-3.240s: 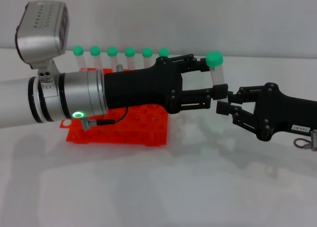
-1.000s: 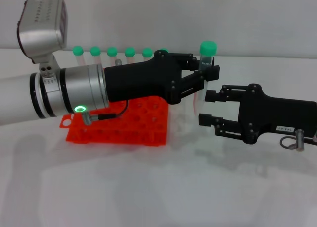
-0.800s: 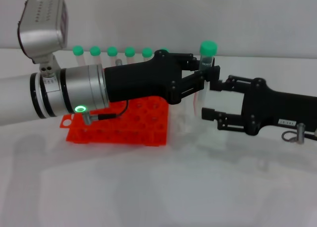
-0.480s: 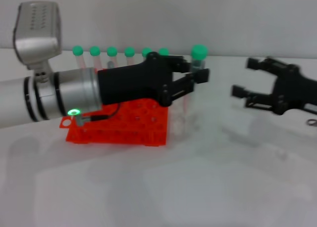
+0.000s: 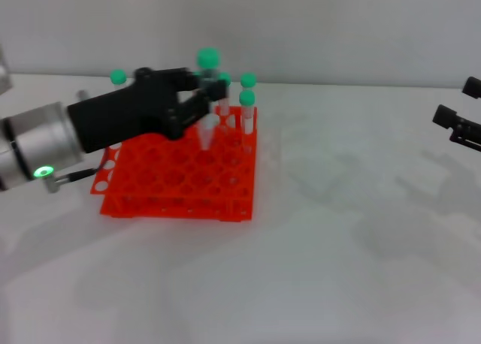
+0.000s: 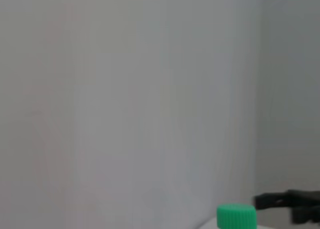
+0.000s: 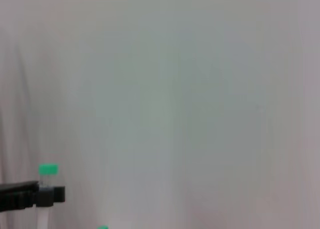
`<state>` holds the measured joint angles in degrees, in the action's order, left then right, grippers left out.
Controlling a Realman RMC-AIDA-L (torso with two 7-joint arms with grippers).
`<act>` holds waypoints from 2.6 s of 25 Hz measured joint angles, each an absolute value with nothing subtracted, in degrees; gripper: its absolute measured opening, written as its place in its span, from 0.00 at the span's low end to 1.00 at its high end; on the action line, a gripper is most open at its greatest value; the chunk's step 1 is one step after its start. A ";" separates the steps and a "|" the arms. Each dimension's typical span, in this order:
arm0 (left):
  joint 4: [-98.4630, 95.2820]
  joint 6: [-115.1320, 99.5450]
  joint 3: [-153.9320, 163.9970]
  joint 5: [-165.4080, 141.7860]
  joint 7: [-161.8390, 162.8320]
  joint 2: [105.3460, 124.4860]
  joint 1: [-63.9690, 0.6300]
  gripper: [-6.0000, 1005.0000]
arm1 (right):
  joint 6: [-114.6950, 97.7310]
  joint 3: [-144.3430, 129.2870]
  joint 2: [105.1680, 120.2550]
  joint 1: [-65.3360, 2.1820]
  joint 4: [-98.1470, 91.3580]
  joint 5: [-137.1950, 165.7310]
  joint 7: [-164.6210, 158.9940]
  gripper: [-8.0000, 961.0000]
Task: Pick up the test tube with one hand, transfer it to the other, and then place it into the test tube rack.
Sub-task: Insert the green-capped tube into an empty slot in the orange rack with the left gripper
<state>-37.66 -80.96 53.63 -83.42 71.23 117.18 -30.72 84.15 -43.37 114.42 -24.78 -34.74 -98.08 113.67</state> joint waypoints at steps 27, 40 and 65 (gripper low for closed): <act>-36.32 -60.78 45.81 -85.08 68.44 118.14 -30.54 0.24 | 84.07 -43.31 115.32 -26.30 -32.30 -99.05 110.23 0.90; -28.85 -56.86 45.88 -87.21 60.89 119.07 -38.06 0.24 | 82.93 -43.33 115.31 -26.81 -31.81 -99.05 110.73 0.90; -21.18 -54.17 48.72 -83.67 51.24 119.22 -43.37 0.26 | 82.04 -43.68 115.31 -27.42 -30.31 -99.06 110.65 0.90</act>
<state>-21.18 -54.17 48.72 -83.67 51.24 119.22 -43.37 82.04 -43.68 115.31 -27.42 -30.31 -99.06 110.65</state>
